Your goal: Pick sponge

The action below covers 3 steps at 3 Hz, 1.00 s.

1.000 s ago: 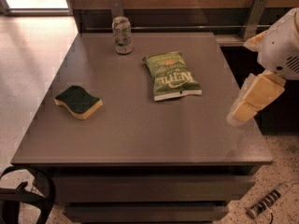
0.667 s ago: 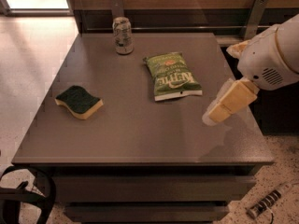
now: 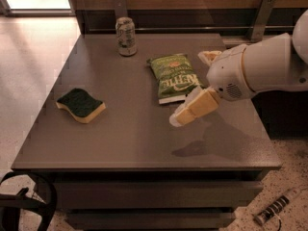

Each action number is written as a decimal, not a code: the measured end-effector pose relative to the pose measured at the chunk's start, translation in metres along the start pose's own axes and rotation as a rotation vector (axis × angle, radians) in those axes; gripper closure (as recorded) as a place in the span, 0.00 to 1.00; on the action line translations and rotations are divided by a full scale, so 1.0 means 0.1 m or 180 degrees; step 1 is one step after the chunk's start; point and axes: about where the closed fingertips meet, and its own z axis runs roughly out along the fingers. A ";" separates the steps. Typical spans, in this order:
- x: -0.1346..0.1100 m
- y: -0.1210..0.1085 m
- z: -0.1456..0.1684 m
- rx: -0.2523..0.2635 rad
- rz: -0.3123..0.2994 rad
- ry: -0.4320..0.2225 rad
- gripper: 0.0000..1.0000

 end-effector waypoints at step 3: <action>-0.12 0.15 0.83 -0.0120 0.0019 -0.0404 0.00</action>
Offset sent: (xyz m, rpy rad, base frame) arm 0.0236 0.0465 -0.0390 0.0798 -0.0320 0.0098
